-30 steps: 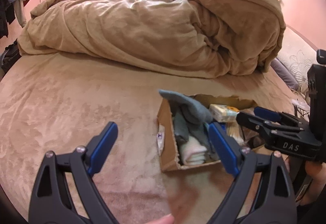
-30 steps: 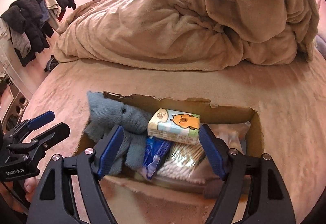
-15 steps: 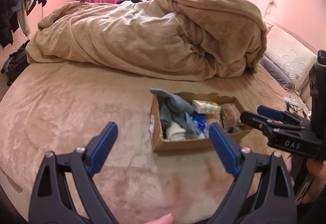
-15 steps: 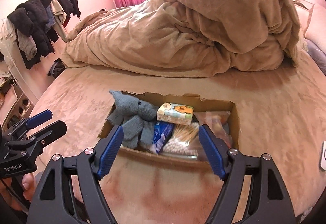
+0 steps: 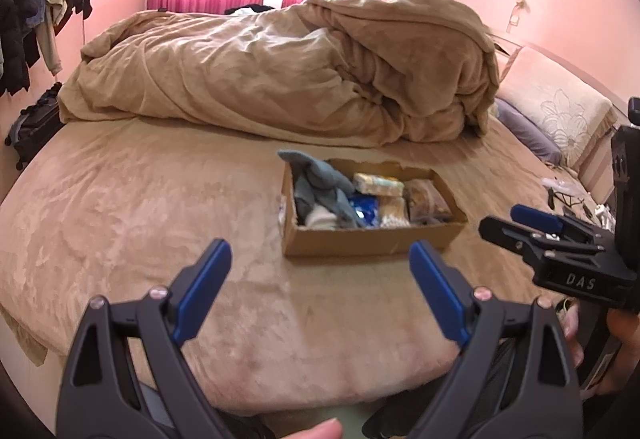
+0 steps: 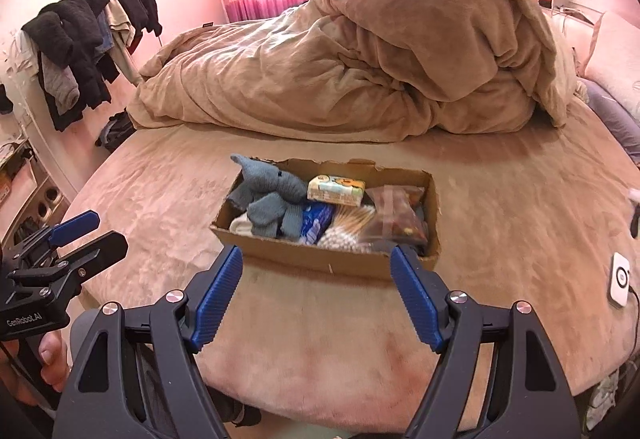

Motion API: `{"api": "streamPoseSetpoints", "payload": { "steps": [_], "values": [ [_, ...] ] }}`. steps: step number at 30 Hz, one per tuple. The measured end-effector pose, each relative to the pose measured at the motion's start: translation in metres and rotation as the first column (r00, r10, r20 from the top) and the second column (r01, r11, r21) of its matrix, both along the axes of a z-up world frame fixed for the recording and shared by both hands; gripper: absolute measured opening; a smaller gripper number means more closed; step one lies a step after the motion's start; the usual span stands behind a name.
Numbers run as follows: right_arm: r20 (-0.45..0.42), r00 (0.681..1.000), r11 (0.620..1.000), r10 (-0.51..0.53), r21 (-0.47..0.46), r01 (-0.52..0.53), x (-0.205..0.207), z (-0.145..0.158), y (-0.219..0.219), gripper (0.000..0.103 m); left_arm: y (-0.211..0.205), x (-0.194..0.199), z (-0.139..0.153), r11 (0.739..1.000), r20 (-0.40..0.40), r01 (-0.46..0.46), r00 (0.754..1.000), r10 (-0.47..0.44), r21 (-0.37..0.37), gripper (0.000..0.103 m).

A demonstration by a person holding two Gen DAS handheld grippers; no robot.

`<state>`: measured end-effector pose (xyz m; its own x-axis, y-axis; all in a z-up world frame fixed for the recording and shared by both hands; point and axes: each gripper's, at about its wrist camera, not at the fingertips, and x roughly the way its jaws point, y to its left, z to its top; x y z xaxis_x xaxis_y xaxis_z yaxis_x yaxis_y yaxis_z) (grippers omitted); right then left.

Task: Organize objects

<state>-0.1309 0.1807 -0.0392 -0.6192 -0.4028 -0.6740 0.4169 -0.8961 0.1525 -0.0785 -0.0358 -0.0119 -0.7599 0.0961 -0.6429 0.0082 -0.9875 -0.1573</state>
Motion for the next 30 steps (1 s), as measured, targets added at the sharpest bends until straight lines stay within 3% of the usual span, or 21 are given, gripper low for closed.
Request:
{"api": "streamPoseSetpoints", "payload": {
  "steps": [19, 30],
  "values": [
    [-0.038, 0.999, 1.0, -0.022, 0.018, 0.023, 0.074, -0.035, 0.044, 0.079, 0.051, 0.061, -0.043, 0.999, -0.031, 0.031, 0.999, -0.032, -0.026, 0.092],
    [-0.049, 0.998, 0.999, -0.049, 0.003, 0.049, 0.087, -0.04, 0.058, 0.079, 0.056, 0.07, -0.036, 0.999, -0.044, 0.027, 0.999, -0.029, -0.032, 0.092]
  ]
}}
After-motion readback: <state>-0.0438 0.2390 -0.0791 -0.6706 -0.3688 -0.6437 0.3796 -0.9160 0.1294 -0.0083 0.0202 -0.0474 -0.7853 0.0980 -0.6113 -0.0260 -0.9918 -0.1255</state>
